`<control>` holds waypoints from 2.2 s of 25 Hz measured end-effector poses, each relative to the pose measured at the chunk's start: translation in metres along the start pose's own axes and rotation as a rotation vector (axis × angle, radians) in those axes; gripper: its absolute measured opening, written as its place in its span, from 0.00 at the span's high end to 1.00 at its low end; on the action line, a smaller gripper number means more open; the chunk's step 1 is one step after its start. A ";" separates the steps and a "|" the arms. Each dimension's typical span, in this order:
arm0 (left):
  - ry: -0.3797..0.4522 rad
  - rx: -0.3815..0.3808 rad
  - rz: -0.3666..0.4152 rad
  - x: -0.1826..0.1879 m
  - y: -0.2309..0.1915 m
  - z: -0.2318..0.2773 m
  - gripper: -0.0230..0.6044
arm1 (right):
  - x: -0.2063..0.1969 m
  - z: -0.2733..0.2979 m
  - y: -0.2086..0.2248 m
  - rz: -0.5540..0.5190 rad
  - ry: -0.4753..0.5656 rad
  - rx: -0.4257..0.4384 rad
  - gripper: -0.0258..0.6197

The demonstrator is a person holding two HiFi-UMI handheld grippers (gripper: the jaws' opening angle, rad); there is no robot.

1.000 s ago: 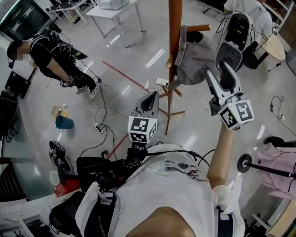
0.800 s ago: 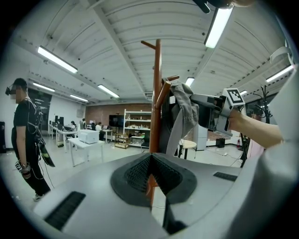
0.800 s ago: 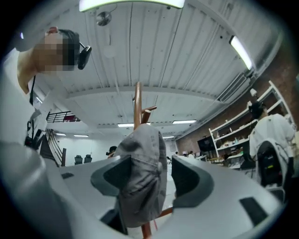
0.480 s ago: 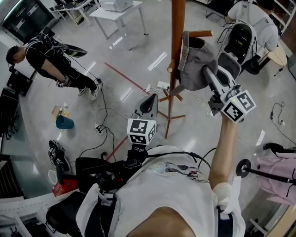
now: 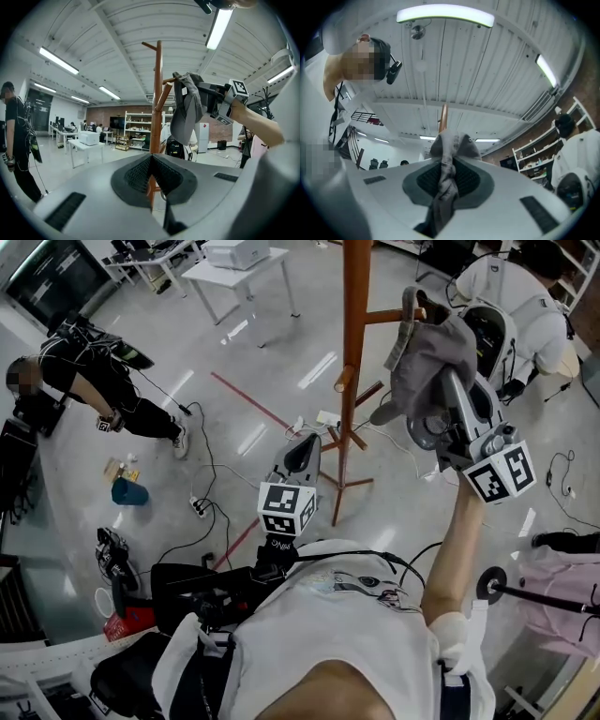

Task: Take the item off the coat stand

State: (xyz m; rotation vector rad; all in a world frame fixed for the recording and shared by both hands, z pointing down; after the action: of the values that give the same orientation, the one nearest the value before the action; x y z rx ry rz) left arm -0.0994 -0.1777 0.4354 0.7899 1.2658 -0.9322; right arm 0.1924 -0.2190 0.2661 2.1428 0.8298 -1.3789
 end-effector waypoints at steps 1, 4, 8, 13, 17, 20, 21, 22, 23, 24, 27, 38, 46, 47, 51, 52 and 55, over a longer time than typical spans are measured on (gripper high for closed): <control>0.000 -0.002 0.000 0.000 0.001 0.001 0.96 | 0.005 -0.003 0.002 -0.007 0.019 -0.013 0.89; -0.001 -0.010 0.001 0.003 0.001 0.001 0.96 | 0.016 -0.014 0.003 -0.017 0.061 -0.056 0.89; -0.003 -0.014 0.001 0.003 0.001 0.003 0.96 | 0.013 -0.039 0.003 -0.031 0.050 -0.128 0.89; -0.003 -0.015 -0.005 0.002 -0.003 0.005 0.96 | -0.010 -0.071 -0.007 -0.068 -0.020 -0.257 0.88; 0.014 -0.035 -0.014 0.011 -0.001 0.006 0.96 | -0.037 -0.084 -0.022 -0.123 -0.101 -0.359 0.88; 0.026 -0.055 -0.019 0.017 0.005 0.010 0.96 | -0.059 -0.090 -0.036 -0.149 -0.141 -0.415 0.89; 0.030 -0.057 -0.016 0.019 0.007 0.011 0.96 | -0.064 -0.092 -0.040 -0.151 -0.152 -0.427 0.88; 0.033 -0.058 -0.013 0.021 0.007 0.012 0.96 | -0.070 -0.092 -0.043 -0.150 -0.163 -0.434 0.88; 0.038 -0.058 -0.013 0.023 0.008 0.013 0.96 | -0.075 -0.093 -0.045 -0.146 -0.173 -0.438 0.89; 0.042 -0.056 -0.014 0.024 0.008 0.014 0.96 | -0.080 -0.093 -0.047 -0.141 -0.181 -0.440 0.89; 0.045 -0.052 -0.016 0.026 0.007 0.015 0.96 | -0.092 -0.095 -0.052 -0.131 -0.199 -0.439 0.88; 0.051 -0.058 -0.008 0.030 0.012 0.016 0.96 | -0.099 -0.095 -0.065 -0.152 -0.217 -0.420 0.89; 0.052 -0.055 -0.013 0.029 0.011 0.017 0.96 | -0.103 -0.088 -0.067 -0.147 -0.228 -0.397 0.89; 0.050 -0.055 -0.012 0.028 0.010 0.018 0.96 | -0.104 -0.086 -0.066 -0.147 -0.229 -0.395 0.89; 0.048 -0.051 -0.012 0.026 0.008 0.018 0.96 | -0.108 -0.084 -0.065 -0.145 -0.227 -0.392 0.89; 0.048 -0.050 -0.012 0.025 0.008 0.018 0.96 | -0.108 -0.085 -0.065 -0.145 -0.228 -0.392 0.89; 0.050 -0.047 -0.011 0.025 0.008 0.019 0.96 | -0.109 -0.085 -0.065 -0.141 -0.227 -0.392 0.89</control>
State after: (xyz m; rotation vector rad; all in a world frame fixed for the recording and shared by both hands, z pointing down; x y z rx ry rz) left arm -0.0832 -0.1945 0.4134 0.7742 1.3317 -0.8938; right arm 0.1670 -0.1432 0.3955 1.6264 1.0737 -1.3634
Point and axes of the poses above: the fingertips, and each gripper's own axes: z forward along the fingers, y to its right, x out of its top, the point moved 8 cm from there along -z, backward along the fingers, and after that the axes turned 2 degrees about z, right-handed, at the moved point
